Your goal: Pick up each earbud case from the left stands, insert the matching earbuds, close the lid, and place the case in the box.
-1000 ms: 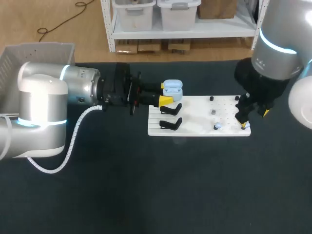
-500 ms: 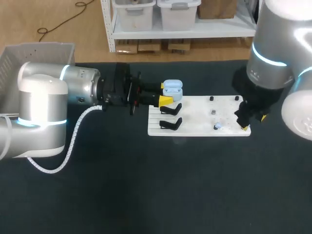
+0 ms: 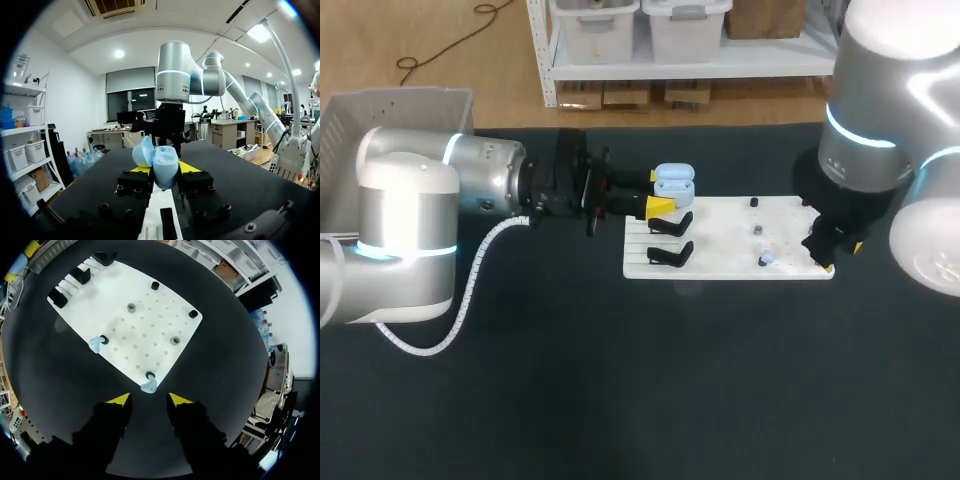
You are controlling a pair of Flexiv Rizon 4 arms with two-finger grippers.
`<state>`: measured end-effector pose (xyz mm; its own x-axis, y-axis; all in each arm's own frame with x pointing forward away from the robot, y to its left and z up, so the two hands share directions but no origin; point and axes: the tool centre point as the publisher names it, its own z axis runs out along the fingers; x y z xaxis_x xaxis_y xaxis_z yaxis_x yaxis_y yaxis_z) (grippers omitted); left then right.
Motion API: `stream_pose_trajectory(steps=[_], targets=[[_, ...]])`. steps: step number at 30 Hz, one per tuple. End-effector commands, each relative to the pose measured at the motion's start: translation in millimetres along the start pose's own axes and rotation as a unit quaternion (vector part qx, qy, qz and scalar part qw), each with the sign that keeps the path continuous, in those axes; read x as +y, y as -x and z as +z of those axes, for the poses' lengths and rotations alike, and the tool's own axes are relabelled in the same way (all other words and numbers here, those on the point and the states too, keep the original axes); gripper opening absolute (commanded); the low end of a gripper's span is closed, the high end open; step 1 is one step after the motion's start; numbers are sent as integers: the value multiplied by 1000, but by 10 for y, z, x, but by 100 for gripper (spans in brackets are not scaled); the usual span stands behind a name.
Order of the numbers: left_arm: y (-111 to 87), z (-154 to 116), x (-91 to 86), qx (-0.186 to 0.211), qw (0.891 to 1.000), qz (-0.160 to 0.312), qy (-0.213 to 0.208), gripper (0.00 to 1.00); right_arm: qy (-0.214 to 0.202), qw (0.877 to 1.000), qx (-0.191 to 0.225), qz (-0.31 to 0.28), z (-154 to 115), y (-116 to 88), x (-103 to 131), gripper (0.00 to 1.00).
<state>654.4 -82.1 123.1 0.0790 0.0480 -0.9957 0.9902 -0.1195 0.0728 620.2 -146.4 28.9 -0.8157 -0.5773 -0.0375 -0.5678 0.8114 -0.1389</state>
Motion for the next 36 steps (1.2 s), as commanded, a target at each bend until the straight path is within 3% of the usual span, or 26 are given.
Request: stream_pose_trajectory(steps=[1,15,36], targets=[[-8,-2,-4,-1,1000,1,1,0,-3,1000,0,-2,35,28,8,44],[-8,-2,-4,-1,1000,1,1,0,-12,1000,0,-15,84,67,-41,41],[-8,-2,-4,-1,1000,1,1,0,-17,1000,2,-24,131,90,-10,29]])
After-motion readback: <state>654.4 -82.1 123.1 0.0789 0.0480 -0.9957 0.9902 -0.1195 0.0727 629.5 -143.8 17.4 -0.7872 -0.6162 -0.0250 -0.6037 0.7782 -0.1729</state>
